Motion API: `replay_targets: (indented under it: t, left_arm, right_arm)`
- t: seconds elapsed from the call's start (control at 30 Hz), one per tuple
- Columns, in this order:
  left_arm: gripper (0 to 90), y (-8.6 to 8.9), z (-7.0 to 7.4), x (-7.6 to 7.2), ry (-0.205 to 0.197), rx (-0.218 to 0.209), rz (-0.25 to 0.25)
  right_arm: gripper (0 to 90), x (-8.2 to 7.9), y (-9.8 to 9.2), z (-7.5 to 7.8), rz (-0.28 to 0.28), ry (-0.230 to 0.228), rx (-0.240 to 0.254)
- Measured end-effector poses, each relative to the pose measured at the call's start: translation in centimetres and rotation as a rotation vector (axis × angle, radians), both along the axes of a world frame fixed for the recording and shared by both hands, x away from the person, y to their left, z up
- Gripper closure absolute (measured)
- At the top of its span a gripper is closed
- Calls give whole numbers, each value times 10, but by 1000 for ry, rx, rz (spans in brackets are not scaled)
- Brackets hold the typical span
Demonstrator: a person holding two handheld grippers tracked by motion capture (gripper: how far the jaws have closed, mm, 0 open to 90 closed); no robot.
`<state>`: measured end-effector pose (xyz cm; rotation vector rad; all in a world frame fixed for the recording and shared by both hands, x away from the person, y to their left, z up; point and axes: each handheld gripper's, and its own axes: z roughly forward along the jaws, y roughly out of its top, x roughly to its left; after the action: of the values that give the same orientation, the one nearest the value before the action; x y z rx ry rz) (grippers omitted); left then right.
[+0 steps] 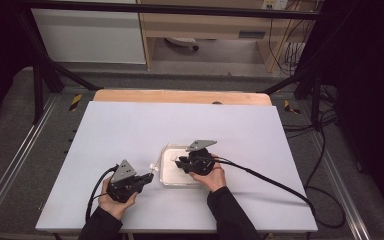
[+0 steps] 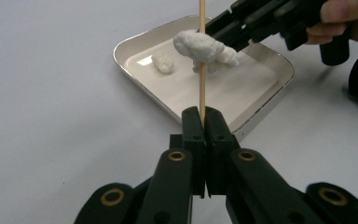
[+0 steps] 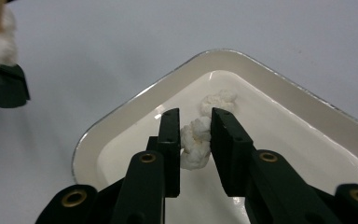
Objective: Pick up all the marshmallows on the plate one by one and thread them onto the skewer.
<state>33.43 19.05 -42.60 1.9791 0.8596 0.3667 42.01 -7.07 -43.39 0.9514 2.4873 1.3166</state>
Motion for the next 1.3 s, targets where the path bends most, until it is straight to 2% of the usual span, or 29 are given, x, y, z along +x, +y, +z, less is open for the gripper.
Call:
replay_targets:
  t: [0.27, 0.43, 0.53, 0.67, 0.93, 1.13, 1.3]
  left_arm:
    - [891, -3, 1, -2, -7, -3, -17]
    - [891, -5, 1, -3, -8, -6, -25]
    - [891, -7, 2, -5, -15, -7, -38]
    - [891, -11, 2, -7, -25, -10, -54]
    - [891, -15, 3, -11, -46, -12, -79]
    - [891, -18, 3, -12, -55, -11, -97]
    - [891, -20, 4, -14, -62, -5, -111]
  right_arm:
    - [744, -10, -28, 28, -1, 3, 129]
    - [750, -16, -42, 46, 5, -15, 199]
    - [752, -19, -47, 55, 7, -26, 243]
    - [753, -21, -52, 66, 11, -25, 325]
    - [752, -19, -57, 77, 15, -8, 455]
    - [748, -17, -57, 81, 22, 11, 511]
    - [748, -15, -53, 81, 33, 23, 522]
